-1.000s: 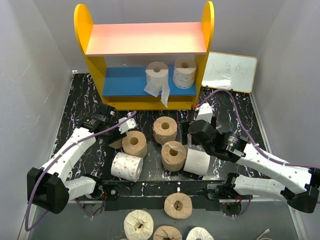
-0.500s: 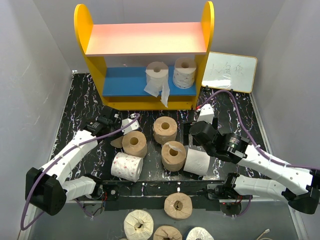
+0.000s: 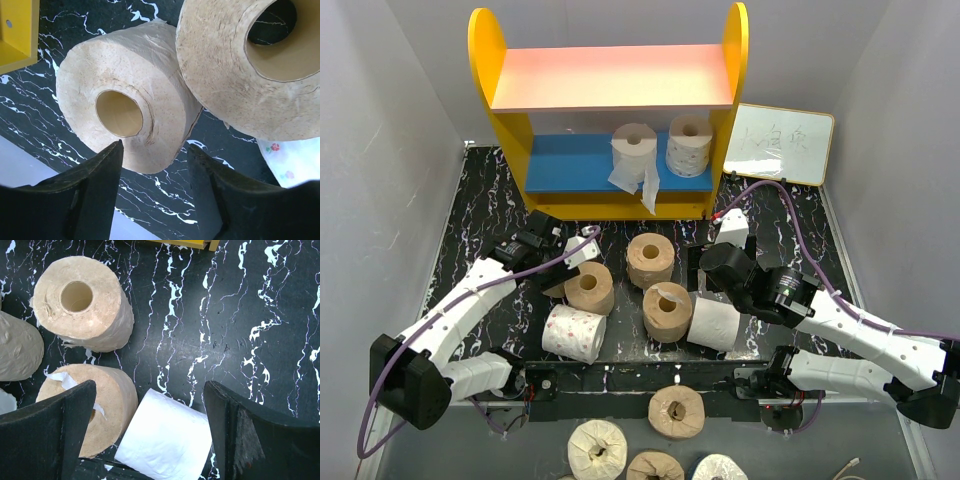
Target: Place and organize the paper towels onto the shelf
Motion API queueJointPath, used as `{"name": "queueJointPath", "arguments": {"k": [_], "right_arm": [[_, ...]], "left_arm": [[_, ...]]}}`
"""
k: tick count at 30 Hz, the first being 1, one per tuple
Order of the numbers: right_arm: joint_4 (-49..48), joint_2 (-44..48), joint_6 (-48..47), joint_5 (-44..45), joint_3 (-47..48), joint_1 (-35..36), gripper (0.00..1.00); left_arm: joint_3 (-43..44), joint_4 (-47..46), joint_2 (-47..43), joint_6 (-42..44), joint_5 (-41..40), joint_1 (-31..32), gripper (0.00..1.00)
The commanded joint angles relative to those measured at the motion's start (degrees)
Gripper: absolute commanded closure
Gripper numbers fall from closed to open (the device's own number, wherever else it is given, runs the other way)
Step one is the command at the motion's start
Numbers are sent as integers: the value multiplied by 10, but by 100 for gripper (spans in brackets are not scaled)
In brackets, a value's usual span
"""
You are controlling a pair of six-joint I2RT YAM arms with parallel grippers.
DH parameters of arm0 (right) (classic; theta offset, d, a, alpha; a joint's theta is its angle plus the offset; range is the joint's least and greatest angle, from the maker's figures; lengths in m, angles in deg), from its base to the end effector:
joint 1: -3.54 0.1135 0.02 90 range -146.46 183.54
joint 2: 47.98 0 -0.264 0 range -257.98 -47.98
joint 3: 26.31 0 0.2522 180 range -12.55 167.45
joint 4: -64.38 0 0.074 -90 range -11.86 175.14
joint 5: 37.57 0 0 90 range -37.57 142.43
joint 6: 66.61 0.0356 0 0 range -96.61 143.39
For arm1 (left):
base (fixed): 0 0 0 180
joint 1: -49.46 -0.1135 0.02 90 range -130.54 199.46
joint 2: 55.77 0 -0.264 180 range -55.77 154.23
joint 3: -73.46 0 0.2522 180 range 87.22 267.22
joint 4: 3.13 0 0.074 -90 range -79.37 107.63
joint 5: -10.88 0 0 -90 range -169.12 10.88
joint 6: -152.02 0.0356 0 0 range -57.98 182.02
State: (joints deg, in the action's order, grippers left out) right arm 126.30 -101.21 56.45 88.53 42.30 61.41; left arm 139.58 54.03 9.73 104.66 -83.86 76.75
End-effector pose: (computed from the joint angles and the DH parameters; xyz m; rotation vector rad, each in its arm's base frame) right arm 0.1113 0.1377 0.3173 -0.1919 2.1917 0.1212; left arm 0.1996 -0.0997 0.2651 1.4443 2.1210 0.2083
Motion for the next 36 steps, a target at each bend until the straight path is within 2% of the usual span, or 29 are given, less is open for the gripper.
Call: {"name": "queueJointPath", "arguments": {"k": [1, 21, 24, 26, 30, 32, 36], "right_arm": [[-12, 9, 2, 14, 3, 1, 12], [-8, 5, 9, 11, 7, 0, 12], [-7, 5, 10, 10, 8, 0, 12], [-7, 6, 12, 11, 8, 1, 12], [-5, 9, 13, 11, 8, 0, 12], [-4, 10, 14, 11, 7, 0, 12], [-4, 12, 14, 11, 8, 0, 12]], "left_arm": [[9, 8, -9, -3, -2, 5, 46], [-28, -50, 28, 13, -1, 11, 48], [-37, -57, 30, 16, -3, 11, 54], [-41, -61, 30, 15, -5, 11, 61], [-37, -53, 29, 12, -3, 12, 85], [-31, -42, 28, 9, -3, 12, 100], [8, -10, 24, -8, -10, 16, 100]]}}
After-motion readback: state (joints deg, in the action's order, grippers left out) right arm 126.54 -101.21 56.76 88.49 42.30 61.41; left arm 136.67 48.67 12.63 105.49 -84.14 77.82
